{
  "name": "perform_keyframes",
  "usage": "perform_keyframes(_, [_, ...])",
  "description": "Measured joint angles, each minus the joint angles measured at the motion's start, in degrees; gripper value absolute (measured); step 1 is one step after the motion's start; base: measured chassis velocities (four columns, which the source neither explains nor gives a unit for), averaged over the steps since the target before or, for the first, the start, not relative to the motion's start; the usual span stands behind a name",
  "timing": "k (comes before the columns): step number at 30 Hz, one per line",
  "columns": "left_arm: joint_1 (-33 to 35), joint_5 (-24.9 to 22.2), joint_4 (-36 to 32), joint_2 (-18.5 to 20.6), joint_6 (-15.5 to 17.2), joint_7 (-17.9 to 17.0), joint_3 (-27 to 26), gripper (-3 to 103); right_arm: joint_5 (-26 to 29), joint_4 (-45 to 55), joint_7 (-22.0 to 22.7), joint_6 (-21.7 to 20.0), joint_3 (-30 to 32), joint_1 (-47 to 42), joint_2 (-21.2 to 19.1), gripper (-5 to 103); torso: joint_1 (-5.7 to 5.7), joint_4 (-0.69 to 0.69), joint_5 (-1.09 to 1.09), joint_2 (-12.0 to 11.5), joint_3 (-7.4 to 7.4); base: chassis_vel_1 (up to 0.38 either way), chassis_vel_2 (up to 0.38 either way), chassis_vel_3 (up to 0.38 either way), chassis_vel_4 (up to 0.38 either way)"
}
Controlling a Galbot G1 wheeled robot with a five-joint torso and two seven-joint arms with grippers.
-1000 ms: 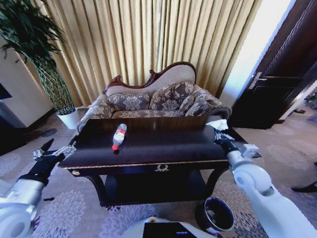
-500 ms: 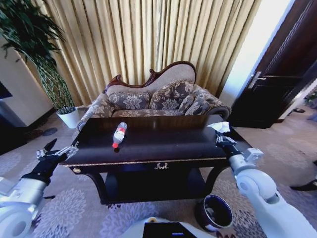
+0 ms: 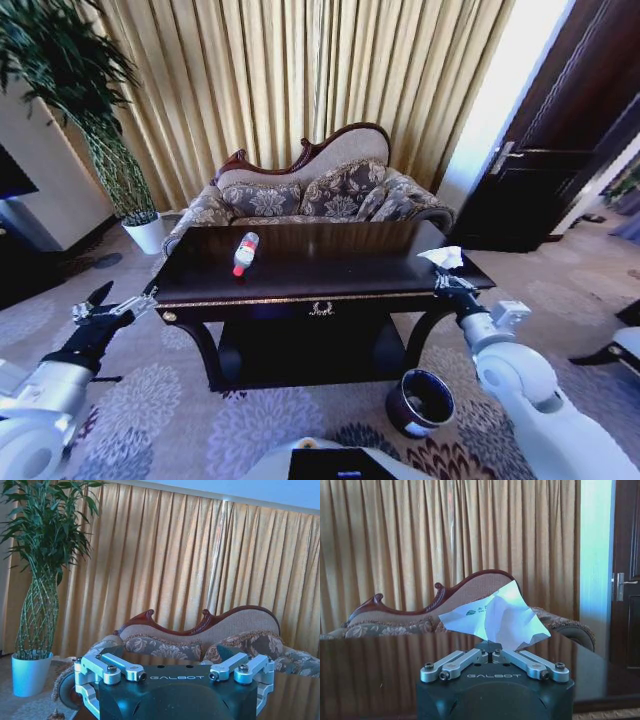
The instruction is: Move to the front of the table and place the trash on the table into the trash bin.
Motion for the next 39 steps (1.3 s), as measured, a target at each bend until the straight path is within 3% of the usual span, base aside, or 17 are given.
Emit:
perform_keyframes(8, [-0.1, 0.0, 0.0, -0.2, 0.0, 0.1, 0.0, 100, -1.3, -2.2, -1.0, 0.3, 0.5, -3.0, 1.2, 0, 0.0, 0.0, 0.0, 0.0, 0.0, 0.022, -0.022, -0.013, 0.031])
perform_keyframes(16, [-0.1, 1.8, 0.0, -0.3, 0.9, 0.0, -0.3, 100, -3.7, -12.9, -3.7, 2.0, 0.3, -8.5, 3.3, 0, 0.02, 0.0, 0.0, 0.0, 0.0, 0.0, 0.0, 0.0, 0.0])
perform_keyframes(22, [0.1, 6.7, 0.0, 0.3, 2.7, 2.1, -0.3, 100, -7.7, -31.2, -5.6, 3.5, -5.3, -3.8, 5.2, 0, 0.01, -0.02, 0.02, 0.0, 0.01, 0.0, 0.0, 0.0, 0.0])
perform_keyframes(28, [0.1, 6.8, 0.0, 0.6, 3.4, 2.2, -0.6, 100, -12.5, -46.6, -7.1, 4.6, -9.6, 4.1, 6.7, 0, 0.01, 0.01, 0.02, 0.0, 0.01, 0.0, 0.0, 0.0, 0.0])
perform_keyframes(34, [0.2, 6.6, 0.0, 0.4, 3.4, 2.2, -0.6, 100, -19.9, -67.9, -9.0, 9.5, -12.1, 12.5, 8.8, 0, 0.01, -0.01, 0.02, 0.0, 0.01, 0.0, 0.0, 0.0, 0.0])
perform_keyframes(39, [0.1, 6.5, 0.0, 0.1, 3.4, 2.2, -0.4, 100, -21.3, -75.0, -9.4, 11.6, -12.2, 15.2, 9.6, 0, 0.01, -0.01, 0.0, 0.0, 0.01, 0.0, 0.0, 0.0, 0.0])
